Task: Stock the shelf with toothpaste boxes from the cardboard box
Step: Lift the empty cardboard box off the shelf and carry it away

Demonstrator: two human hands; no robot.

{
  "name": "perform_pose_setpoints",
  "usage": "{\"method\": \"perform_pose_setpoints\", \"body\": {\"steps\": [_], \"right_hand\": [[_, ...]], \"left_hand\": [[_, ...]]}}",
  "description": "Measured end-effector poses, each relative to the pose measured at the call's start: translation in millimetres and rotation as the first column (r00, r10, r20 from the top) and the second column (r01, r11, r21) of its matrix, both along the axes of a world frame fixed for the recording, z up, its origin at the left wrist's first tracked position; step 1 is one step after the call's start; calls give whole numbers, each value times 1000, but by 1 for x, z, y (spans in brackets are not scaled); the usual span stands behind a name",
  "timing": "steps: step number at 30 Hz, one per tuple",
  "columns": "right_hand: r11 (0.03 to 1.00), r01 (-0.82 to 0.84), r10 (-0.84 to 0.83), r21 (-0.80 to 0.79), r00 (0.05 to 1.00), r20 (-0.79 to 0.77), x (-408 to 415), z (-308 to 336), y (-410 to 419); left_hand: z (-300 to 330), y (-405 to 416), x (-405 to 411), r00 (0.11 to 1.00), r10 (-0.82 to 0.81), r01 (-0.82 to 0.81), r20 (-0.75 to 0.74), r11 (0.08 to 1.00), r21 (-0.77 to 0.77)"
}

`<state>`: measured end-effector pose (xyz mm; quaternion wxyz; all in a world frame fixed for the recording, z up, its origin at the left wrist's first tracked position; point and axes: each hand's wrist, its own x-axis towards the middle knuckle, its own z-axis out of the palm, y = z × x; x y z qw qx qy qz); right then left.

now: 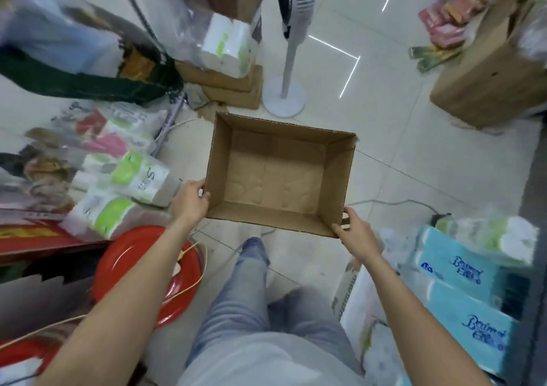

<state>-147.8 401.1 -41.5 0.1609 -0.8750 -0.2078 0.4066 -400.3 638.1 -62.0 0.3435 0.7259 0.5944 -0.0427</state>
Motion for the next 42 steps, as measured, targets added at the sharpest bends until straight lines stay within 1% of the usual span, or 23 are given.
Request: {"method": "perform_pose_setpoints", "body": {"steps": [2, 4, 5, 7, 8, 10, 14, 17, 20, 23, 26, 31, 33, 35, 37, 39, 40, 42], "right_hand": [[1000, 5, -5, 17, 1000, -16, 2, -8, 44], [999, -35, 35, 25, 999, 1, 8, -19, 87], [997, -72, 71, 18, 997, 31, 12, -24, 108], [986, -162, 165, -31, 978, 125, 24, -37, 150], [978, -201, 207, -54, 965, 163, 30, -44, 172], [961, -267, 277, -75, 940, 199, 43, -59, 217], [926, -374, 377, -58, 902, 208, 58, -96, 304], [898, -438, 438, -49, 873, 215, 62, -140, 359], [878, -474, 476, -70, 845, 242, 68, -197, 400], [862, -500, 502, -81, 821, 271, 71, -259, 434], [854, -519, 507, -30, 819, 267, 67, -324, 465], [832, -554, 528, 41, 812, 248, 48, -429, 514], [819, -571, 546, 63, 807, 226, 39, -455, 533], [793, -602, 576, 91, 790, 211, 30, -472, 551], [786, -602, 576, 139, 796, 188, 21, -480, 569], [805, -564, 550, 186, 826, 122, 14, -486, 585], [803, -566, 561, 188, 824, 81, 12, -491, 591], [780, -605, 612, 159, 791, 0, 11, -495, 595]], "left_hand": [[2, 28, -1, 997, 44, -44, -60, 999, -6], [-4, 56, -3, 992, 99, -100, -80, 995, -20], [-8, 68, -5, 990, 129, -131, -65, 991, -30], [-16, 93, -7, 970, 243, -243, -10, 968, -56], [-20, 106, -7, 955, 297, -296, 11, 954, -46], [-31, 131, -3, 940, 341, -340, 26, 940, -22], [-71, 176, -1, 922, 388, -387, -5, 918, -92], [-121, 202, -4, 905, 421, -425, -52, 898, -119], [-184, 219, 2, 911, 397, -411, -113, 895, -174], [-248, 234, 14, 910, 390, -411, -141, 894, -176], [-312, 249, 23, 925, 348, -370, -153, 917, -149], [-402, 267, 19, 925, 264, -319, -274, 931, -176], [-424, 272, 12, 923, 214, -285, -321, 939, -193], [-438, 274, 4, 932, 150, -222, -331, 956, -190], [-446, 274, -2, 941, 74, -143, -331, 972, -189], [-453, 273, -5, 943, 25, -97, -331, 974, -203], [-455, 272, -6, 943, 17, -87, -333, 977, -196], [-457, 271, -6, 943, 8, -73, -332, 980, -185]]}}
